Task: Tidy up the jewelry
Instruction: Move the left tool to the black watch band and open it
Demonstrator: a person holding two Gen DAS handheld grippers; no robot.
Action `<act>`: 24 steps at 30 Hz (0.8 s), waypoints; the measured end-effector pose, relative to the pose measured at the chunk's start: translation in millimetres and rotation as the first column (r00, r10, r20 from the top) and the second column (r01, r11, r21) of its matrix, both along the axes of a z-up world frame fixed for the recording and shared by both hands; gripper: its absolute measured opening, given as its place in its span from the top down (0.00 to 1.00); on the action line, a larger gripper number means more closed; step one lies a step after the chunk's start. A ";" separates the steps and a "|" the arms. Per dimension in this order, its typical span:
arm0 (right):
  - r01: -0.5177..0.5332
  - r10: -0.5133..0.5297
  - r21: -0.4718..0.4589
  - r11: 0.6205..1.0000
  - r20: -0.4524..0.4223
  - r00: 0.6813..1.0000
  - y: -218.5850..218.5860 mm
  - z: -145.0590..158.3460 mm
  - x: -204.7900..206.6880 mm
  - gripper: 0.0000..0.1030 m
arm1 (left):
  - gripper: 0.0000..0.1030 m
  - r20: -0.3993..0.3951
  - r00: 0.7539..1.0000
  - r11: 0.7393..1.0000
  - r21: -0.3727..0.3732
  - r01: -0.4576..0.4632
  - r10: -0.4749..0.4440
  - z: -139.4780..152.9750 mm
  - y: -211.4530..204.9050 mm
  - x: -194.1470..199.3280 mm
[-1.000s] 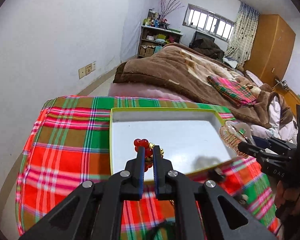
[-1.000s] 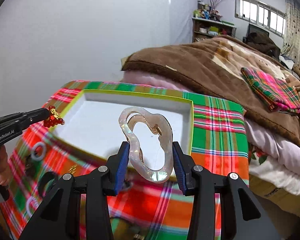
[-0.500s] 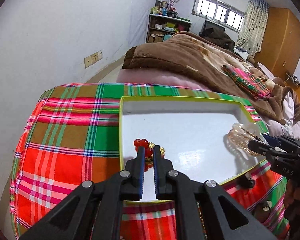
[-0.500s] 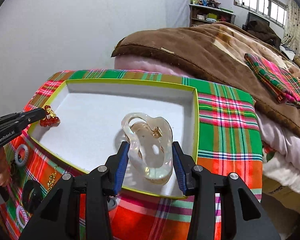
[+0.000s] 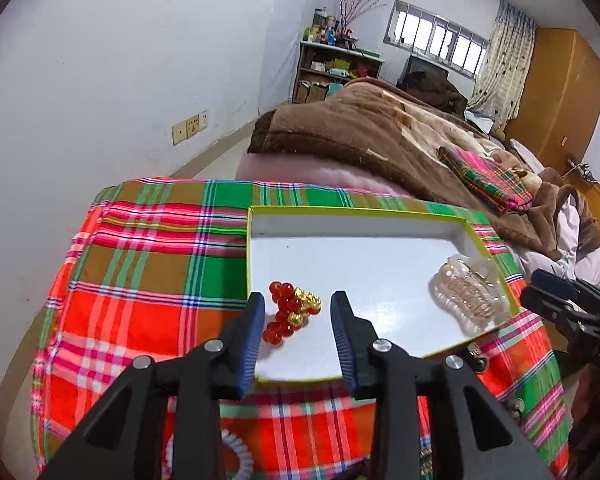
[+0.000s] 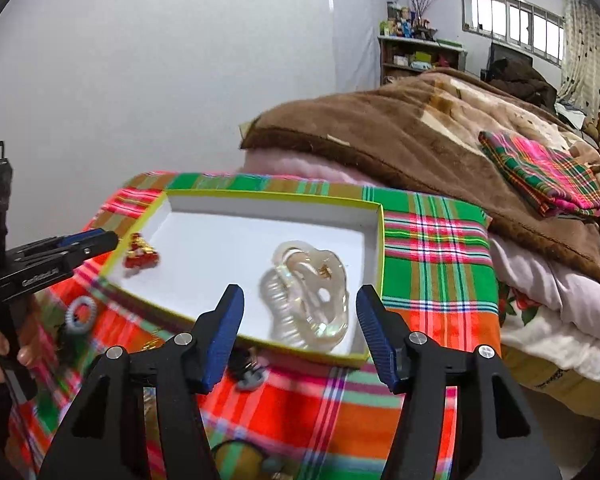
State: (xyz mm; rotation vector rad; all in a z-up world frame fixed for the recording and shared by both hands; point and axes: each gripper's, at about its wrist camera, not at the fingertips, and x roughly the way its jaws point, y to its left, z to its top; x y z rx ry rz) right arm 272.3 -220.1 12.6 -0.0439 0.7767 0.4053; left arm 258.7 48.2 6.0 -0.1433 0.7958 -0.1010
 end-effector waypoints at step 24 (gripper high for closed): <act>-0.012 0.010 0.033 0.999 0.065 0.998 -14.0 16.4 -178.2 0.37 | 0.65 0.037 0.999 0.998 -0.056 0.002 0.000 13.2 -14.0 -171.4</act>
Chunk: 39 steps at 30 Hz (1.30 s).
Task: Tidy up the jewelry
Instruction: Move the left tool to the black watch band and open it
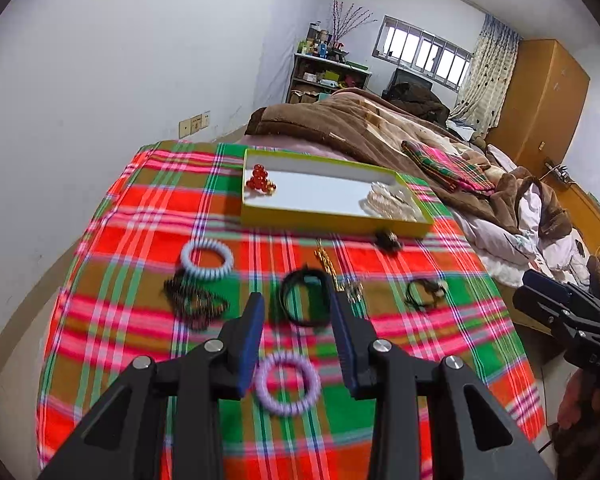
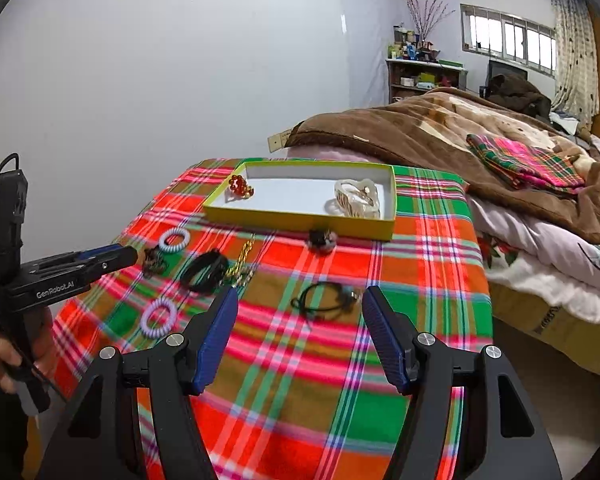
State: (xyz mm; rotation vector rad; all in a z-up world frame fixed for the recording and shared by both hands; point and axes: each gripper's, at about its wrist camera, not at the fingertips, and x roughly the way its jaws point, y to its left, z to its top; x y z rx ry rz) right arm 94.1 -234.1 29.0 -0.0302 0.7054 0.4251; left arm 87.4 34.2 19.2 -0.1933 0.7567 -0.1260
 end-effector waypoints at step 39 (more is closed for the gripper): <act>0.091 -0.081 0.038 0.995 -0.208 0.975 -5.2 -60.5 34.1 0.52 | 0.65 -0.112 0.994 1.000 -0.026 -0.017 0.014 -43.1 -0.3 17.8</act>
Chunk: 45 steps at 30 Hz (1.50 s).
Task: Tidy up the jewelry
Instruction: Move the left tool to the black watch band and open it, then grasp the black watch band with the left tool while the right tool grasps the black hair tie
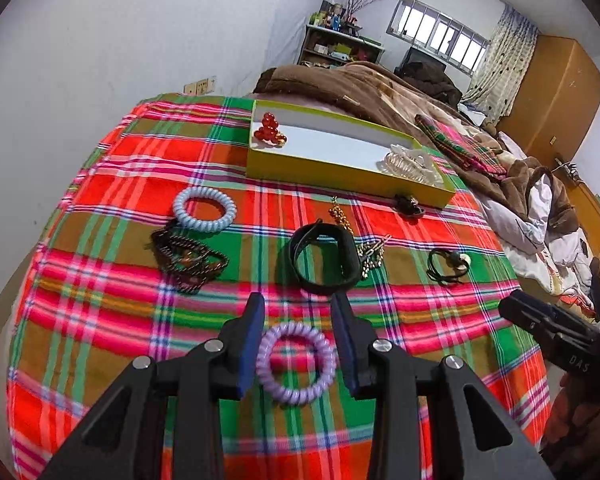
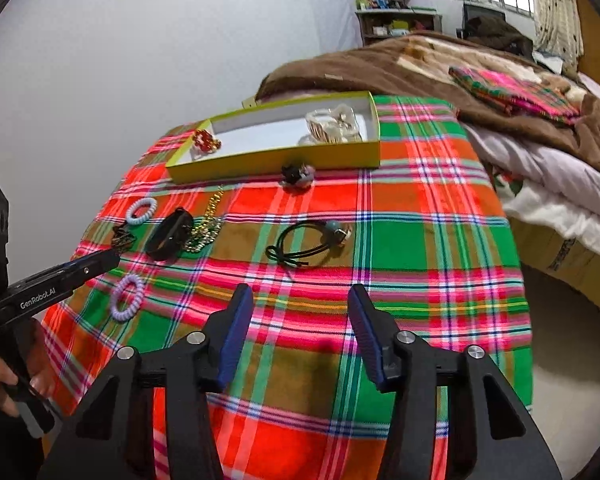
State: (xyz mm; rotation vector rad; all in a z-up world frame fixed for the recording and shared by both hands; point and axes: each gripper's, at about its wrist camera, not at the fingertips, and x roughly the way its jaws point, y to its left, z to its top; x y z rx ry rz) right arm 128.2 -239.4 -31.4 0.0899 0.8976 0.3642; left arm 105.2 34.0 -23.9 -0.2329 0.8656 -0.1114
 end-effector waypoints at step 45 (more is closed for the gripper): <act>0.037 -0.037 0.006 0.999 -0.010 0.999 2.1 -1.8 39.3 0.97 | 0.92 0.030 0.999 0.998 0.043 -0.038 0.037 5.0 -4.7 21.6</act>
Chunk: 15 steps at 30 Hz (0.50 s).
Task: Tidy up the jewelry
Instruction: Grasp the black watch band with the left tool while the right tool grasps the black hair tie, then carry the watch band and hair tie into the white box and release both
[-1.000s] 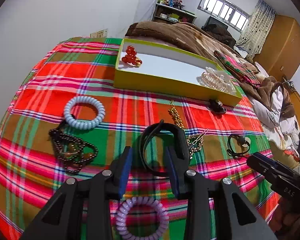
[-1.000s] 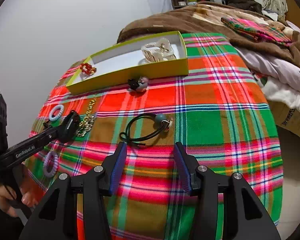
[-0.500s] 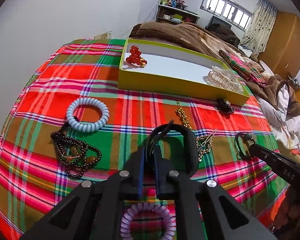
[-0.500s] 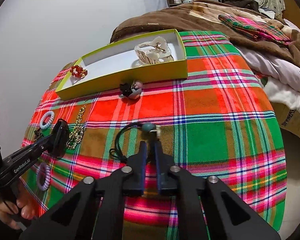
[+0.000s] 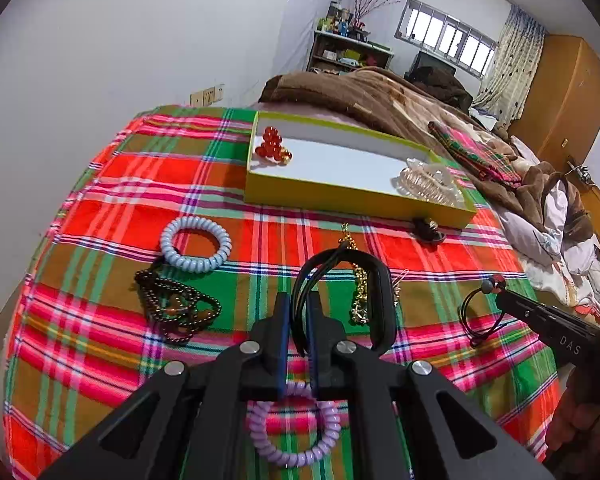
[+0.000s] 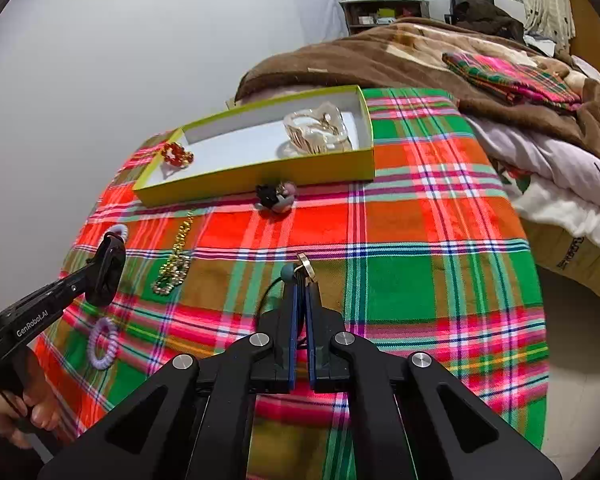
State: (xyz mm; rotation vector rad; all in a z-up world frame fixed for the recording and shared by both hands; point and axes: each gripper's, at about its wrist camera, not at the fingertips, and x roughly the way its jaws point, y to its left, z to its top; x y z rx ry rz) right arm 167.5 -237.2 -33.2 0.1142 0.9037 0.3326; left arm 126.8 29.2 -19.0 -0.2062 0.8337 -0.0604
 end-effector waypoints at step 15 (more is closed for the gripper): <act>-0.080 0.079 0.004 0.997 0.111 0.991 2.9 44.8 -34.7 0.97 | 0.92 0.066 0.998 1.000 -0.004 0.005 -0.005 33.9 -6.4 -31.6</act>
